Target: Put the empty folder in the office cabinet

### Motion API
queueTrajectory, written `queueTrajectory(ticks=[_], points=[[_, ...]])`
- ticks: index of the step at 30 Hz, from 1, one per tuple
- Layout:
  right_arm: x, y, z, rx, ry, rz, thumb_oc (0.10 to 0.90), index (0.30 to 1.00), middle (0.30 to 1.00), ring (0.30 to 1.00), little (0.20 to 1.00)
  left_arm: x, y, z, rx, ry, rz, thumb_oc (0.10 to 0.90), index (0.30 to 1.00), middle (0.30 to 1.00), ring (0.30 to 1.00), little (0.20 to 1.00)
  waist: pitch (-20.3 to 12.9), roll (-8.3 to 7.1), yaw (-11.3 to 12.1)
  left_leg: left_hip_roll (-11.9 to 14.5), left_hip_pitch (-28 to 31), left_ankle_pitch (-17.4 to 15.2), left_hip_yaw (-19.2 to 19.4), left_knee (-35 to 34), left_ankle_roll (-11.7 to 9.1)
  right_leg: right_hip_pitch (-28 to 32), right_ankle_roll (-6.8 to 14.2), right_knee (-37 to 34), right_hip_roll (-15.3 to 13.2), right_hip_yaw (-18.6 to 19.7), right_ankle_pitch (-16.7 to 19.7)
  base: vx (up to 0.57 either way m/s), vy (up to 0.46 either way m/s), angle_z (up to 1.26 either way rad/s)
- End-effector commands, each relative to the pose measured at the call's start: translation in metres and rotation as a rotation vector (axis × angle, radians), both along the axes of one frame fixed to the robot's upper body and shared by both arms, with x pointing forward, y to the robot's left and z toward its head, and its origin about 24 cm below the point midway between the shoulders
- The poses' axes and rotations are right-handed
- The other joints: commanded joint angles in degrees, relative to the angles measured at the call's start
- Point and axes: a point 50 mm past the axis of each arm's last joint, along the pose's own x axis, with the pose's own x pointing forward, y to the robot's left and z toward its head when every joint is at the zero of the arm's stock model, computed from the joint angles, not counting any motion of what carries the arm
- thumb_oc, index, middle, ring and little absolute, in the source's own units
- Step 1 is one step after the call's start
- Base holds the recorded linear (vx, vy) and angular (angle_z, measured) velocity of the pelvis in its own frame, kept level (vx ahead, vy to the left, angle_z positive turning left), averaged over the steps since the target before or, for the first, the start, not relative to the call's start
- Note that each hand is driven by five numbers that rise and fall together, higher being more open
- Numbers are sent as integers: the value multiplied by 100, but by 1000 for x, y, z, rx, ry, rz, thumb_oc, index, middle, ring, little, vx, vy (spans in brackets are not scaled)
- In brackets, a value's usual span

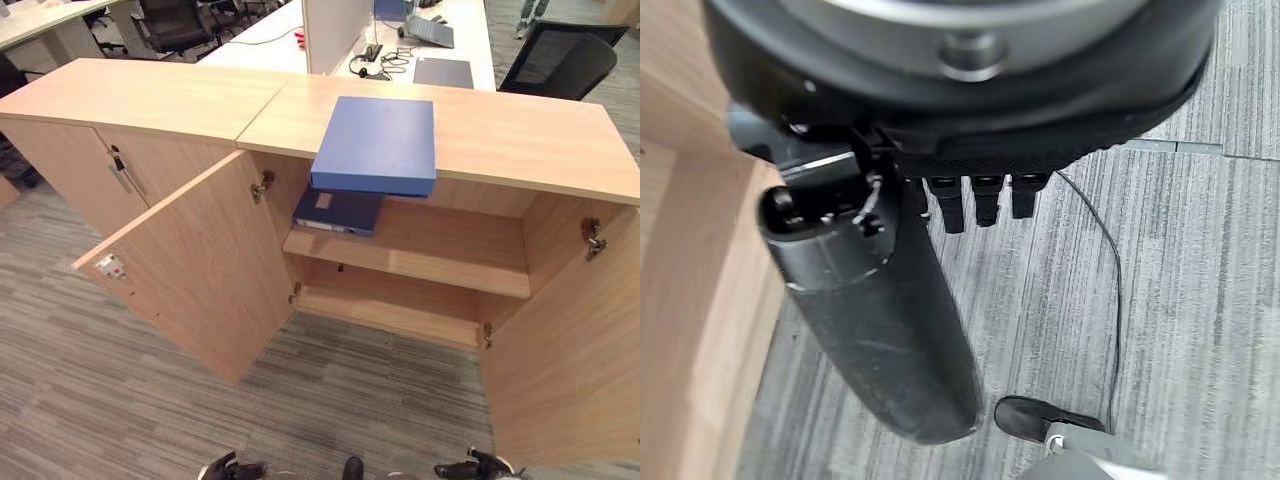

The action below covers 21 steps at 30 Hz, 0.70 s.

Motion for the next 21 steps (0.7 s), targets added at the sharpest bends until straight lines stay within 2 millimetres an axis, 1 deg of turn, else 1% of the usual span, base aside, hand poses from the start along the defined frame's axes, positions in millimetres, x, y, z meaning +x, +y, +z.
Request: queueTrajectory(ticks=[1,2,3,4,5,6,8,9,10,11,12,13,15,17,19,21], points=[[-11,-23,5,-65,37,34,800,900,900,900,900,18,-7,4,-49,-94,-7,800,900,900,900,900,346,117,233,-800,-328,430,-258,-1272,421,-7,848,73,-383,804,-17,160,51,-6],[-9,-21,4,-62,37,55,800,900,900,900,900,20,-10,5,-70,-109,-6,800,900,900,900,900,373,132,300,-934,-417,502,-430,-1617,386,106,866,42,-345,882,-20,301,92,-19],[-7,-18,4,-61,32,91,800,900,900,900,900,27,-17,6,-104,-140,-23,800,900,900,900,900,364,167,345,-1039,-573,821,-602,-2182,327,277,877,-60,-256,922,-16,204,58,-26],[-7,-18,4,-61,33,90,800,900,900,900,900,27,-16,6,-104,-140,-23,800,900,900,900,900,379,161,348,-1044,-542,828,-599,-2203,328,301,878,-68,-262,924,-17,263,85,-53],[-5,-13,3,-53,33,123,800,900,900,900,900,33,-22,8,-137,-161,-51,800,900,900,900,900,385,177,386,-1042,-690,1112,-585,-2506,302,439,877,-147,-177,1041,-15,125,44,-55],[-5,-13,3,-52,34,123,800,900,900,900,900,33,-22,8,-137,-161,-51,800,900,900,900,900,390,173,390,-1043,-680,1113,-580,-2511,303,447,878,-149,-181,1045,-15,193,88,-51],[-9,-6,0,-33,47,175,800,900,900,900,900,33,-27,7,-176,-159,-77,800,900,900,900,900,307,169,394,-969,-421,1209,-639,-3008,366,546,893,-233,-105,1194,-35,183,108,-64],[-13,-4,-1,-29,63,201,800,900,900,900,900,38,-30,9,-199,-178,-110,800,900,900,900,900,217,148,329,-936,-226,1271,-678,-3289,415,525,903,-265,-106,1258,-16,163,104,-77],[-13,-4,-1,-29,64,201,800,900,900,900,900,38,-30,9,-199,-178,-110,800,900,900,900,900,221,147,333,-935,-215,1275,-675,-3298,415,531,903,-266,-106,1262,-16,183,161,-57],[-19,-3,-3,-23,82,208,800,900,900,900,900,52,-32,15,-197,-224,-168,800,900,900,900,900,118,117,268,-935,-5,1305,-651,-3550,444,505,942,-368,-117,1327,47,83,83,-39],[-19,-3,-3,-23,83,208,800,900,900,900,900,52,-32,15,-197,-224,-168,800,900,900,900,900,122,117,272,-934,4,1306,-648,-3557,444,511,942,-369,-117,1330,47,117,125,-32],[-23,-2,-4,-20,98,214,800,900,900,900,900,62,-33,19,-190,-254,-200,800,900,900,900,900,86,105,249,-948,114,1295,-637,-3649,476,507,963,-417,-114,1369,88,68,85,-19],[-25,-1,-5,-23,110,225,800,900,900,900,900,88,-36,35,-151,-350,-280,800,900,900,900,900,-4,114,196,-988,283,1254,-638,-3789,526,478,1017,-480,-111,1431,145,87,112,-14],[-22,-1,-4,-29,102,232,800,900,900,900,900,110,-38,54,-143,-475,-308,800,900,900,900,900,-67,146,151,-1025,397,1172,-629,-3831,559,491,1075,-533,-121,1484,184,64,100,0],[-20,0,-4,-26,86,234,800,900,900,900,900,132,-37,84,-162,-648,-316,800,900,900,900,900,-140,189,123,-1068,515,1077,-607,-3831,582,531,1122,-562,-139,1513,180,71,91,-15],[-18,1,-3,-20,73,232,800,900,900,900,900,148,-33,116,-164,-803,-322,800,900,900,900,900,-197,235,103,-1098,629,997,-600,-3831,599,604,1154,-572,-166,1520,157,65,69,-16]])
